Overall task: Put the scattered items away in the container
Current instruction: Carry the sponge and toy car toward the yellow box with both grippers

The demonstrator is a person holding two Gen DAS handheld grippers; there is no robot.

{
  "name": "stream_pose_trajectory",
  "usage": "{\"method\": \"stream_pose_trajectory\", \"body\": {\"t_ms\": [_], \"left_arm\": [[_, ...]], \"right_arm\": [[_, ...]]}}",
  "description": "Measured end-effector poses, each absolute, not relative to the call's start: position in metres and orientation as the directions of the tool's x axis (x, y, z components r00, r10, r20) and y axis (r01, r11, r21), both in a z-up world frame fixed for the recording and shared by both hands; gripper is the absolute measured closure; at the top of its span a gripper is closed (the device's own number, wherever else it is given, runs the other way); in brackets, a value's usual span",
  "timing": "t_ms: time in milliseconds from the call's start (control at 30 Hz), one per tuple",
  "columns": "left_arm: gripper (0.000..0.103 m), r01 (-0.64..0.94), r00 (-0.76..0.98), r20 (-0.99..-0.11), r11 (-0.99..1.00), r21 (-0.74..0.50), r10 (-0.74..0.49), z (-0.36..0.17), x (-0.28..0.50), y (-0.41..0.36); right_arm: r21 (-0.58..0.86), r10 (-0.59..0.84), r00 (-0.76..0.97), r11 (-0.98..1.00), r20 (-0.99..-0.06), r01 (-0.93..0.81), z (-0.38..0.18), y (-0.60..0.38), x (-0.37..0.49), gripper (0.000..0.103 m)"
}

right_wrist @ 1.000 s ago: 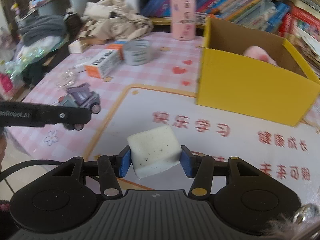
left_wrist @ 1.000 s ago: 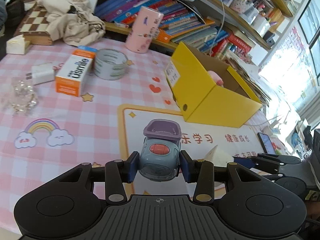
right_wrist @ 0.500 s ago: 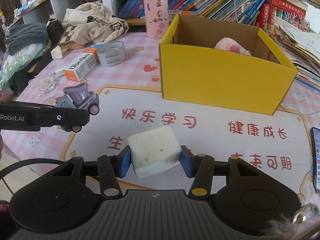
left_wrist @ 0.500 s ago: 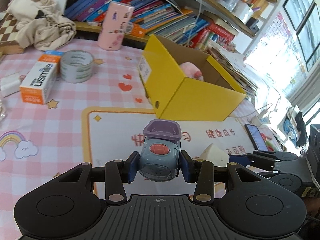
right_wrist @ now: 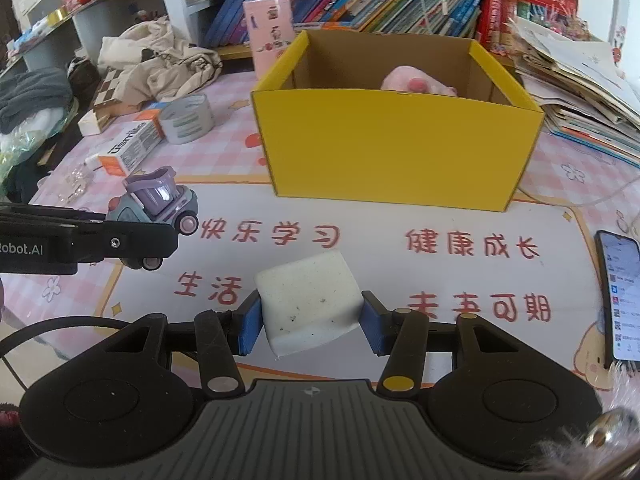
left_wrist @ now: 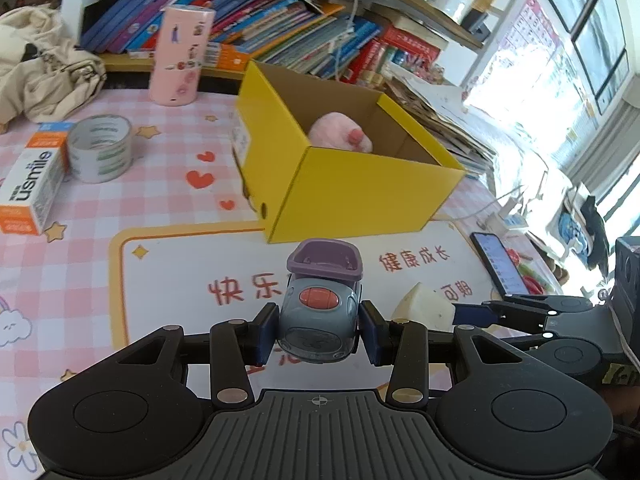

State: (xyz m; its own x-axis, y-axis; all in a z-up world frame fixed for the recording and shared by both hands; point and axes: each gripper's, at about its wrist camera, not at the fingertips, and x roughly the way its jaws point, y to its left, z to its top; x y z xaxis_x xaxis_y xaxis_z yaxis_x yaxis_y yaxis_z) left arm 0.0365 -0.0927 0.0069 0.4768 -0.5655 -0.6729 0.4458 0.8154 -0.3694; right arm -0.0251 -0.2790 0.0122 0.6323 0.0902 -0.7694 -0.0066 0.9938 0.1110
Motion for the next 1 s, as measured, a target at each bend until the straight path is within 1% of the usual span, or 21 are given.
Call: {"method": "stream_pose_trajectory", "body": {"t_ms": [533, 800, 1000], "left_arm": [[0.062, 0.545, 0.434, -0.668, 0.766, -0.339, -0.605, 0.014, 0.035, -0.135], [0.062, 0.575, 0.453, -0.637, 0.75, -0.326, -0.624, 0.029, 0.038, -0.147], [0.062, 0.588, 0.485, -0.601, 0.745, -0.314, -0.635, 0.045, 0.044, -0.156]], "right_arm": [[0.12, 0.039, 0.651, 0.989, -0.758, 0.081, 0.017, -0.311, -0.046, 0.055], [0.124, 0.018, 0.684, 0.986, -0.729, 0.107, 0.03, -0.329, -0.046, 0.055], [0.128, 0.029, 0.717, 0.988, -0.696, 0.085, 0.048, -0.342, -0.037, 0.055]]}}
